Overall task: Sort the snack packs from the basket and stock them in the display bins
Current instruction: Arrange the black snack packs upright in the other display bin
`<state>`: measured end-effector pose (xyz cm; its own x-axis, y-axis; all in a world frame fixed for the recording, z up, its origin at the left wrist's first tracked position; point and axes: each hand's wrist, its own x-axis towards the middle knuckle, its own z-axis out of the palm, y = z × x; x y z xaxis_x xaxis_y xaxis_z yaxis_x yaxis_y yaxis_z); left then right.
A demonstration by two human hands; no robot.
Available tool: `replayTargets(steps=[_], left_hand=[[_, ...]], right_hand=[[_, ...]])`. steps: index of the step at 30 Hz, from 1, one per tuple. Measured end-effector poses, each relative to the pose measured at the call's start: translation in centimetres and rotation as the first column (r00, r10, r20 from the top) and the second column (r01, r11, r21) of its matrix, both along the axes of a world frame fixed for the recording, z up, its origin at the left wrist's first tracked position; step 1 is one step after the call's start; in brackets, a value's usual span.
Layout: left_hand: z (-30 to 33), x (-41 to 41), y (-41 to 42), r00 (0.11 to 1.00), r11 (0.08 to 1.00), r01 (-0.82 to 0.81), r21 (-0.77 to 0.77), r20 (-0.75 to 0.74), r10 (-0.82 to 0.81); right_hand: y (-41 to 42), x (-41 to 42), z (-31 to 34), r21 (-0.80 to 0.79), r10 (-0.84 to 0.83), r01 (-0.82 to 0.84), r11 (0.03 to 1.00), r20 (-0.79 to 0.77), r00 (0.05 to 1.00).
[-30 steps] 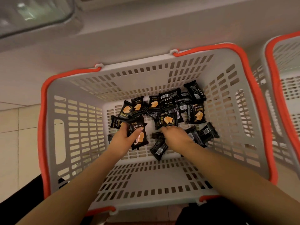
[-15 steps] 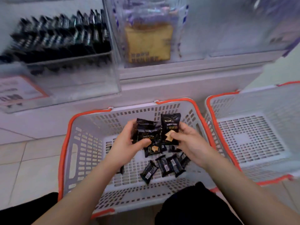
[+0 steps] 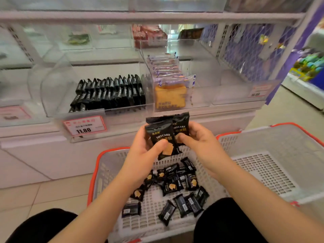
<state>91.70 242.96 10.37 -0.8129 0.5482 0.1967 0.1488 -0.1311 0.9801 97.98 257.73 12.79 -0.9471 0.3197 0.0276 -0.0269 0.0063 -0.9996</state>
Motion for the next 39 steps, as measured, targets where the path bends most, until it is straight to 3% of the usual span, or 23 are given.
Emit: replayTargets(steps=[8, 13, 16, 19, 21, 23, 24, 27, 31, 33, 34, 37, 39], left_hand=[[3.2, -3.0, -4.4, 0.999, 0.997, -0.050, 0.051, -0.005, 0.051], [4.5, -4.8, -6.9, 0.995, 0.990, -0.094, 0.108, 0.053, 0.089], [5.8, -6.6, -8.3, 0.981, 0.971, -0.165, 0.172, 0.128, 0.144], [7.3, -8.3, -10.2, 0.940, 0.933, -0.309, 0.182, -0.088, 0.329], [7.5, -9.4, -11.8, 0.796, 0.832, -0.528, 0.172, -0.241, 0.555], [6.4, -10.6, -13.2, 0.677, 0.735, -0.668, 0.118, -0.313, 0.666], [5.6, -11.2, -13.8, 0.679, 0.722, -0.690, 0.046, -0.304, 0.669], [3.1, -12.4, -14.7, 0.828, 0.822, -0.555, -0.126, -0.180, 0.531], [1.2, -13.3, -15.0, 0.875, 0.883, -0.458, -0.105, -0.226, 0.427], [0.9, -13.5, -15.1, 0.874, 0.886, -0.453, -0.097, -0.242, 0.421], [0.8, -13.4, -15.2, 0.871, 0.886, -0.452, -0.101, -0.265, 0.414], [0.7, -13.2, -15.4, 0.864, 0.887, -0.449, -0.105, -0.306, 0.401], [0.6, -13.3, -15.4, 0.862, 0.886, -0.450, -0.110, -0.312, 0.399]], right_hand=[[-6.9, -3.9, 1.9, -0.125, 0.152, -0.158, 0.979, -0.058, 0.987], [-10.4, -6.6, 4.3, 0.179, 0.218, -0.199, 0.963, -0.091, 0.972], [-11.6, -8.6, 6.1, 0.322, 0.149, -0.107, 0.941, -0.107, 0.983], [-11.7, -11.7, 7.9, 0.327, 0.049, -0.012, 0.945, -0.107, 0.993], [-11.7, -14.2, 8.7, 0.400, -0.005, 0.029, 0.916, -0.060, 0.998], [-11.7, -16.8, 8.9, 0.553, -0.048, 0.015, 0.833, 0.046, 0.998], [-11.9, -18.0, 8.8, 0.623, -0.059, -0.028, 0.782, 0.119, 0.991], [-12.7, -20.4, 8.3, 0.776, -0.076, -0.280, 0.565, 0.387, 0.919], [-14.0, -21.5, 7.7, 0.683, -0.058, -0.671, 0.288, 0.712, 0.700], [-14.7, -21.8, 7.3, 0.619, -0.059, -0.774, 0.131, 0.784, 0.618], [-15.0, -21.9, 7.1, 0.610, -0.067, -0.784, 0.113, 0.792, 0.607], [-15.1, -22.3, 6.5, 0.663, -0.065, -0.724, 0.191, 0.745, 0.664], [-14.4, -22.7, 6.4, 0.562, 0.059, -0.687, 0.461, 0.753, 0.656]])
